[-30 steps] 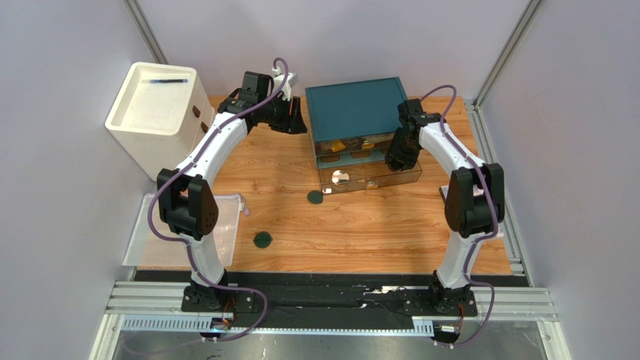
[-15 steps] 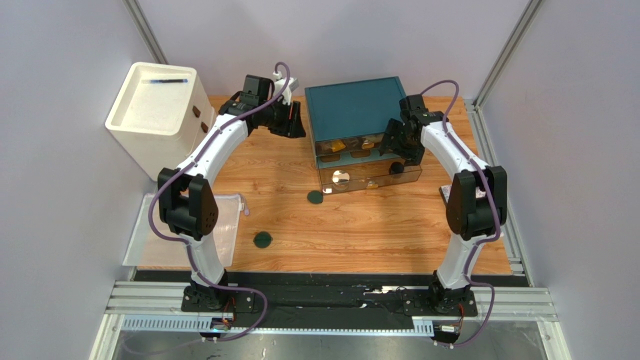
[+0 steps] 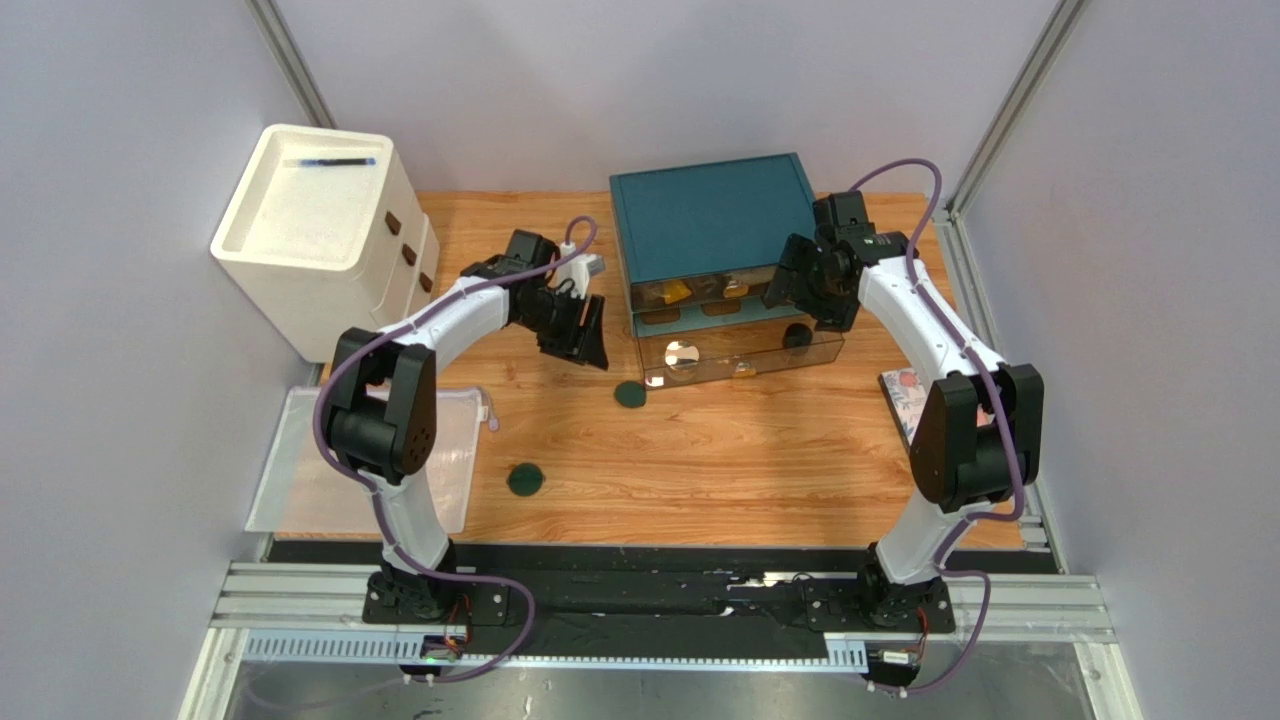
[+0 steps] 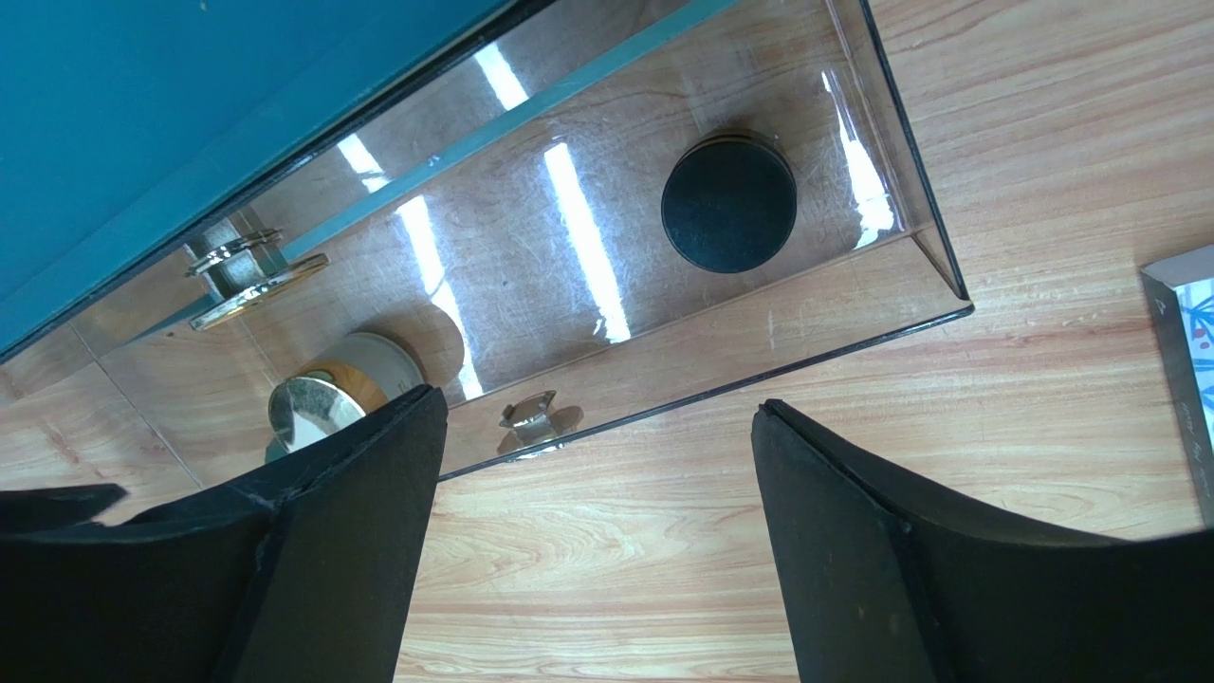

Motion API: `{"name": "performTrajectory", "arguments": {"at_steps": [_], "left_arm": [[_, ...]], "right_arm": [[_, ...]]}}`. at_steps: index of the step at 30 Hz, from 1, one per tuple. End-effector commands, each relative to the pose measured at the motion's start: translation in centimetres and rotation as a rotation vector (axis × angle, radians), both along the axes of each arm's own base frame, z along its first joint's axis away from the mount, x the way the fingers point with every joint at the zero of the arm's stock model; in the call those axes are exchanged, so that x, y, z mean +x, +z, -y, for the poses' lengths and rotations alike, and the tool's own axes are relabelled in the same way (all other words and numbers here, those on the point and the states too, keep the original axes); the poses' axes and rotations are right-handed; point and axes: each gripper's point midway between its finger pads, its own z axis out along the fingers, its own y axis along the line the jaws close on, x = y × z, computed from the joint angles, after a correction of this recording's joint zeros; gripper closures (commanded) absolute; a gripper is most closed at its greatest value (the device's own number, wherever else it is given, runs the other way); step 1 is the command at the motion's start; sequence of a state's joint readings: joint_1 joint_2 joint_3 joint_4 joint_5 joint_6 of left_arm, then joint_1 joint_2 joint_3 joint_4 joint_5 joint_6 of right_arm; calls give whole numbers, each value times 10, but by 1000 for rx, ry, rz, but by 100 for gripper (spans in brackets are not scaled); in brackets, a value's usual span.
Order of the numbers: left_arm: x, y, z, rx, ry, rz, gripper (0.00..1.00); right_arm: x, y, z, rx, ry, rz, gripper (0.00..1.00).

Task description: Organize the makeup

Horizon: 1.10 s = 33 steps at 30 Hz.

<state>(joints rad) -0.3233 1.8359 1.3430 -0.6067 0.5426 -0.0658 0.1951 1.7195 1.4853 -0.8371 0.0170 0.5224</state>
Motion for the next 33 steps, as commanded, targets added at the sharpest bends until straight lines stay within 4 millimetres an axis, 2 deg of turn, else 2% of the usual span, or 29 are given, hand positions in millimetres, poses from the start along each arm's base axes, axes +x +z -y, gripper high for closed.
{"name": "performTrajectory", "arguments": {"at_steps": [1,6,13,23,26,27,29,33], "left_arm": [[-6,4,29,-158,-30,-25,39],[-15,-16,39,-181,-52,-100,40],[-26,-42,41,-180,-17,-225,40],[-31,-67,42,-167,-1,-322,45],[-34,-77,41,-156,7,-357,52],[-35,-78,40,-152,7,-360,57],[-35,-78,39,-147,3,-356,60],[-36,-78,38,-141,2,-354,74]], "right_arm": [[10,19,-2,7,7,84,18],[10,18,1,-2,2,84,18],[6,17,7,2,-6,90,18],[0,22,16,21,-41,118,19],[-4,22,19,22,-49,120,19],[-5,22,19,20,-50,120,19],[-7,23,22,18,-59,122,19],[-9,25,23,25,-70,131,19]]}}
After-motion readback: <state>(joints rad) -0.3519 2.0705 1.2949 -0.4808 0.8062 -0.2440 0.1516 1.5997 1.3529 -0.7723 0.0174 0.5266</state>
